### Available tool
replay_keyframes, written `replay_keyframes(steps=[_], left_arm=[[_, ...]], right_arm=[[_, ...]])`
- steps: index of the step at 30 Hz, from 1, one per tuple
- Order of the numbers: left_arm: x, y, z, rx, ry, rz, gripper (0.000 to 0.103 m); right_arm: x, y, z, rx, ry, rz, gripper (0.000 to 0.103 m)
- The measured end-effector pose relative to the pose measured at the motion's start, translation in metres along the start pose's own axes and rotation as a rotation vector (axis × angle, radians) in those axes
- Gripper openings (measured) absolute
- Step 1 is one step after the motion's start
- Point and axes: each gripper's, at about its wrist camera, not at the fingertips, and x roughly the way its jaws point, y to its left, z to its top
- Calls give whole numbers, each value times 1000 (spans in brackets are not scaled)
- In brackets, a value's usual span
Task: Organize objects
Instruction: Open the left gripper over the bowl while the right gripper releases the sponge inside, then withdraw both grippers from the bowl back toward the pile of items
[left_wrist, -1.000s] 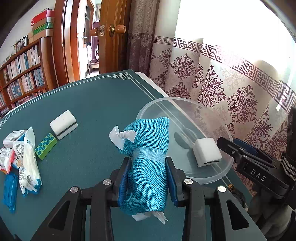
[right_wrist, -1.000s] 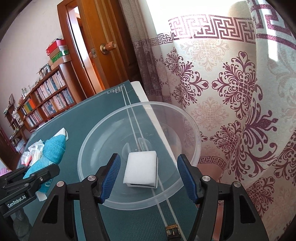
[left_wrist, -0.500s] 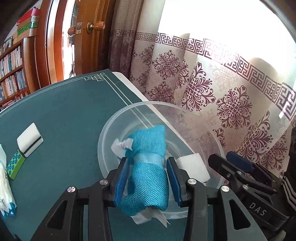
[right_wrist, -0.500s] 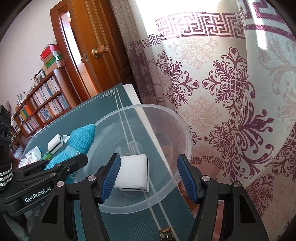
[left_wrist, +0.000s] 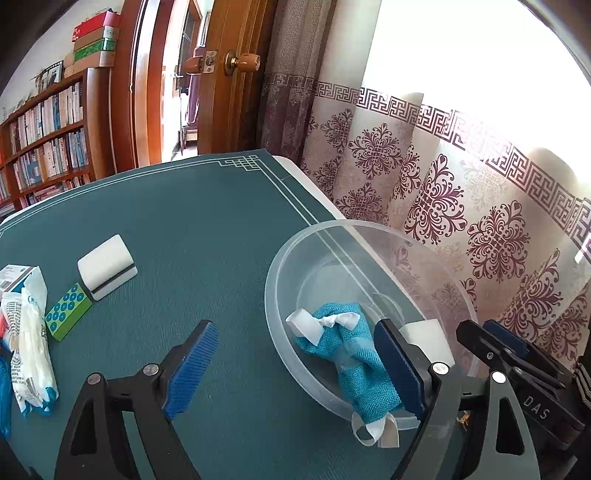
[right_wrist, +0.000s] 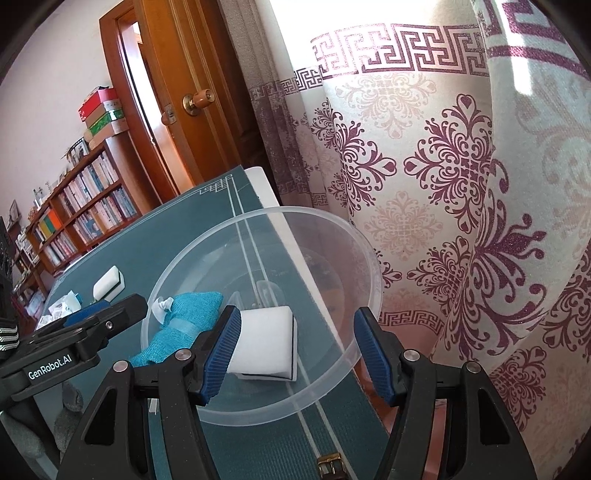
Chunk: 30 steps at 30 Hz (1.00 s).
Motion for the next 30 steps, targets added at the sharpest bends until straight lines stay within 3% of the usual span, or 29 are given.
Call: replay_keyframes(steps=[7, 14, 18, 25, 30], left_arm=[[-10, 7, -10, 3, -10, 57, 93], [13, 2, -22, 35, 55, 141, 93], [21, -6, -25, 19, 90, 103, 93], [20, -33, -37, 128, 109, 69, 93], [12, -26, -35, 107, 100, 72, 94]], right_arm=[[-3, 5, 0, -8, -7, 9, 65], [-11, 4, 4, -1, -32, 13, 65], [-14, 3, 5, 5, -43, 12, 65], [-16, 1, 7, 11, -49, 11, 65], [-17, 1, 7, 9, -48, 15, 65]])
